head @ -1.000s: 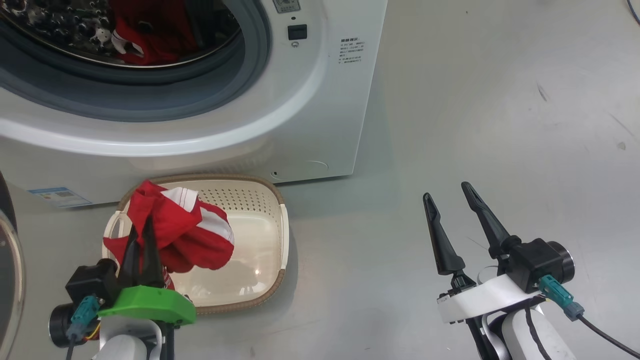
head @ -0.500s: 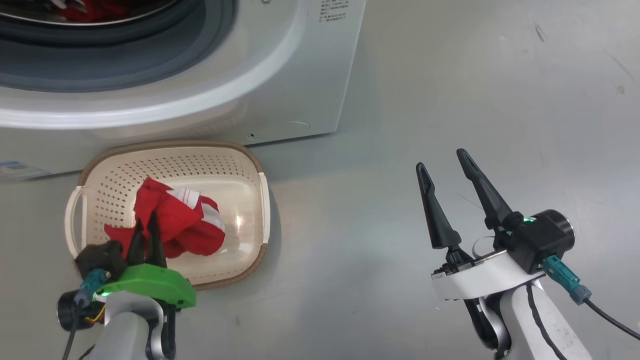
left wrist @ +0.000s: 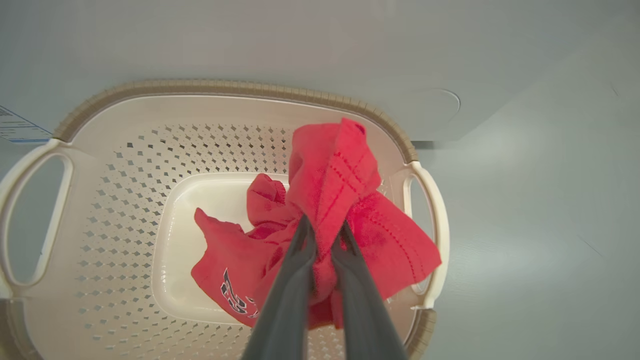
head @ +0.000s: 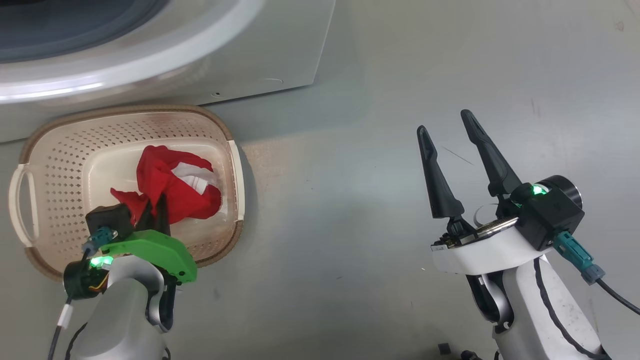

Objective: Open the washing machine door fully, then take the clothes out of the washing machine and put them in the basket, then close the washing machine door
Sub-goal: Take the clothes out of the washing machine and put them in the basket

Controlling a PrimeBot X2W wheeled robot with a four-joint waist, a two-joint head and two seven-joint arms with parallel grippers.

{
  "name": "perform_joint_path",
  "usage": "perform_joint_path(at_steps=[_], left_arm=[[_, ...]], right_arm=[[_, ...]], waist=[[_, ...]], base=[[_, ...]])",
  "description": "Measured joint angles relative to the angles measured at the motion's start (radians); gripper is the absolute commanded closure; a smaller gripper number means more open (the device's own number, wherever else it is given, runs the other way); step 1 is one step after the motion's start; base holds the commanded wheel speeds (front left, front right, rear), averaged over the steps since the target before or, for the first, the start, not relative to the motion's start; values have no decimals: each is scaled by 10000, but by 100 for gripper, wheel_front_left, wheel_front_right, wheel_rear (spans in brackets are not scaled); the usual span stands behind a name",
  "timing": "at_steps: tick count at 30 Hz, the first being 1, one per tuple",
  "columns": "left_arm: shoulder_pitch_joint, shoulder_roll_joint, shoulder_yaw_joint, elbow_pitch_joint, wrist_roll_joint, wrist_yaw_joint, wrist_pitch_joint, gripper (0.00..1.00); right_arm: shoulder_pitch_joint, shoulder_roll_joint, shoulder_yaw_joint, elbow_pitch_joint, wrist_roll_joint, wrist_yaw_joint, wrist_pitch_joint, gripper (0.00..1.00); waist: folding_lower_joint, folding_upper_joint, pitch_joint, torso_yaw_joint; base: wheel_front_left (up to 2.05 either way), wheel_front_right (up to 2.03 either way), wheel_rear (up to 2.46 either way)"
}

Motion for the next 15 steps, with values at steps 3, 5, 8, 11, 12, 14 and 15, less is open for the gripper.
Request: perform_joint_path(at_steps=[3,5,8,11,12,14,15], left_arm=[[-381,-19,-150,729,15,-174,259,96],[-469,-13,-107,1030,-21,-217,391,68],[-630,-2,35,1406,-182,-305,510,45],[-888,25,71,1699,-272,-395,537,0],[-954,23,79,1785,-284,-395,527,0],[-1049,17,205,1939,-362,-393,449,0],[-1079,23,263,2011,-410,-393,418,0]], right_arm=[[-109,-4,-61,-4,0,-2,0,0],[-177,-4,-36,31,0,-2,0,0],[-242,-4,-12,58,0,0,0,0],[-260,-4,-12,113,0,0,0,0],[-260,-4,-15,146,0,0,0,0],[-260,-6,-10,163,23,0,0,0],[-260,-4,-10,171,33,0,0,0]], waist=[[0,0,313,-84],[0,0,400,-111],[0,0,446,-141],[0,0,439,-143],[0,0,421,-140],[0,0,388,-131],[0,0,380,-127]], base=[[0,0,0],[0,0,0],[0,0,0],[0,0,0],[0,0,0],[0,0,0],[0,0,0]])
